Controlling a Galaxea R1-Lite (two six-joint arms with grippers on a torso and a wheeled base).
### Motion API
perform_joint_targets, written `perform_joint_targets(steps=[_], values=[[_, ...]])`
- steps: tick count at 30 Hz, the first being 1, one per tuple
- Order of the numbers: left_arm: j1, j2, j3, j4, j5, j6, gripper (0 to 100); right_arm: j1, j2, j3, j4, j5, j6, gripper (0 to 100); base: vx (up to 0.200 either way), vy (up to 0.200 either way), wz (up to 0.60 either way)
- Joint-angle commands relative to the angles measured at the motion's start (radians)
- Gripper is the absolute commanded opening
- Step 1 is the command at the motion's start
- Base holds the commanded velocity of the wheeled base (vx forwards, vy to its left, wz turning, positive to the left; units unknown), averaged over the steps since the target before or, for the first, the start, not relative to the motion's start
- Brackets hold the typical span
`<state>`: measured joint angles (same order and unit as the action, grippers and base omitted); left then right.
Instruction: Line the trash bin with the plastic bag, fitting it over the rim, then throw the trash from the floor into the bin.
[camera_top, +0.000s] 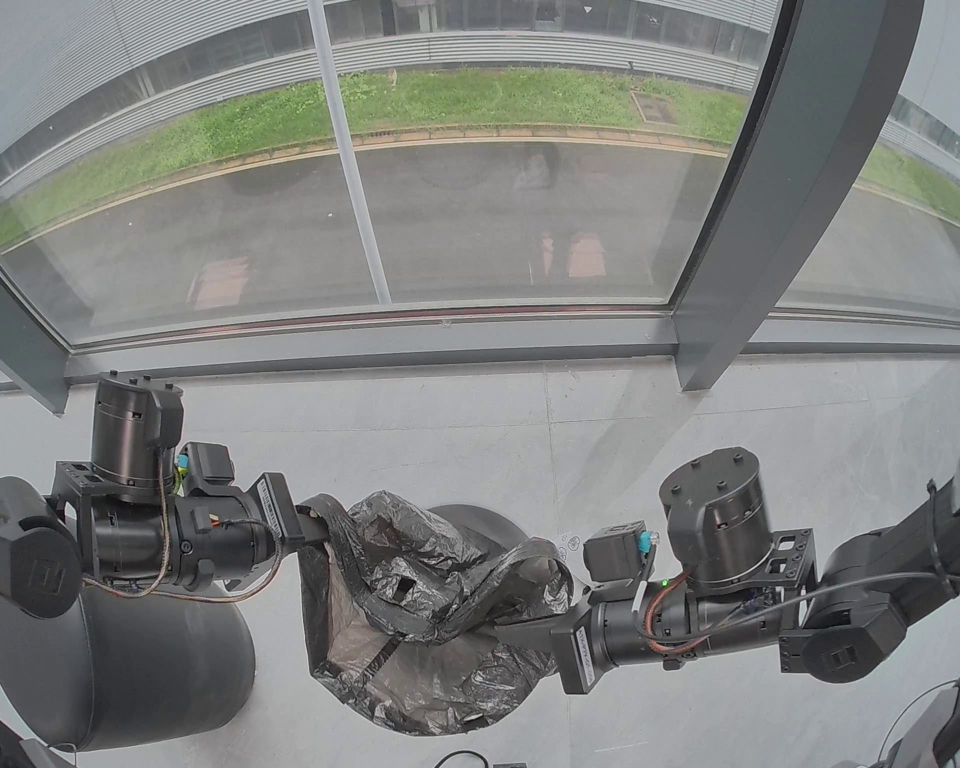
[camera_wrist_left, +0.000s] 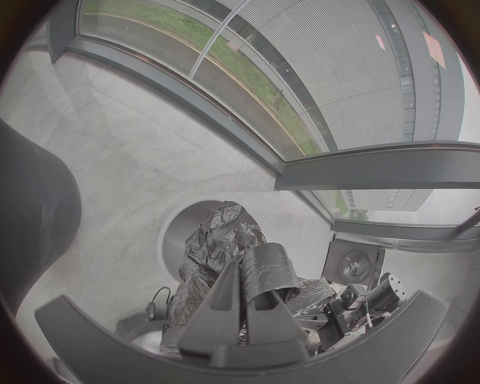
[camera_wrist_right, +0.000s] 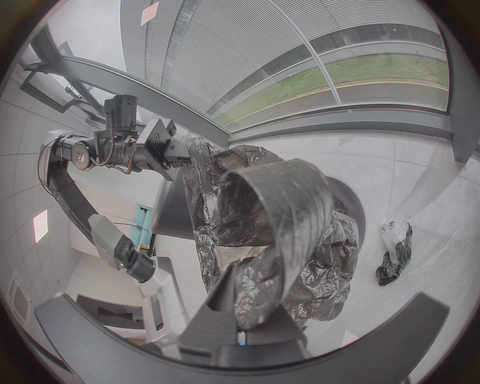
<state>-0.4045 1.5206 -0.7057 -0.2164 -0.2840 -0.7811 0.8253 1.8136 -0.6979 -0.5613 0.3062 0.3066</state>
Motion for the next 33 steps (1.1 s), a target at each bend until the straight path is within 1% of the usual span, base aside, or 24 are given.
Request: perform_joint_targets(steps=[1, 5, 17, 19, 24, 30, 33], values=[[0.019, 0.116, -0.004, -0.081, -0.004, 0.000, 0, -0.046, 0.131, -0.031, -0.051, 0.001, -0.032, 0, 0.000, 0.000, 0.00], [0.027, 0.182, -0.026, -0.129, -0.006, 0.009, 0, -0.068, 0.194, -0.074, -0.063, -0.001, -0.057, 0, 0.000, 0.000, 0.00], [0.059, 0.277, -0.100, -0.133, -0.004, 0.034, 0, -0.069, 0.355, -0.226, -0.063, -0.006, -0.093, 0, 0.000, 0.000, 0.00], [0.078, 0.296, -0.115, -0.135, -0.004, 0.059, 0, -0.080, 0.383, -0.264, -0.063, -0.009, -0.109, 0, 0.000, 0.000, 0.00], [0.115, 0.340, -0.153, -0.136, -0.006, 0.086, 0, -0.094, 0.434, -0.328, -0.063, -0.010, -0.110, 0, 0.000, 0.000, 0.00], [0.125, 0.389, -0.161, -0.178, -0.007, 0.094, 0, -0.127, 0.447, -0.327, -0.063, -0.018, -0.141, 0, 0.000, 0.000, 0.00], [0.116, 0.409, -0.143, -0.201, -0.007, 0.095, 0, -0.133, 0.444, -0.279, -0.075, -0.055, -0.152, 0, 0.000, 0.000, 0.00]])
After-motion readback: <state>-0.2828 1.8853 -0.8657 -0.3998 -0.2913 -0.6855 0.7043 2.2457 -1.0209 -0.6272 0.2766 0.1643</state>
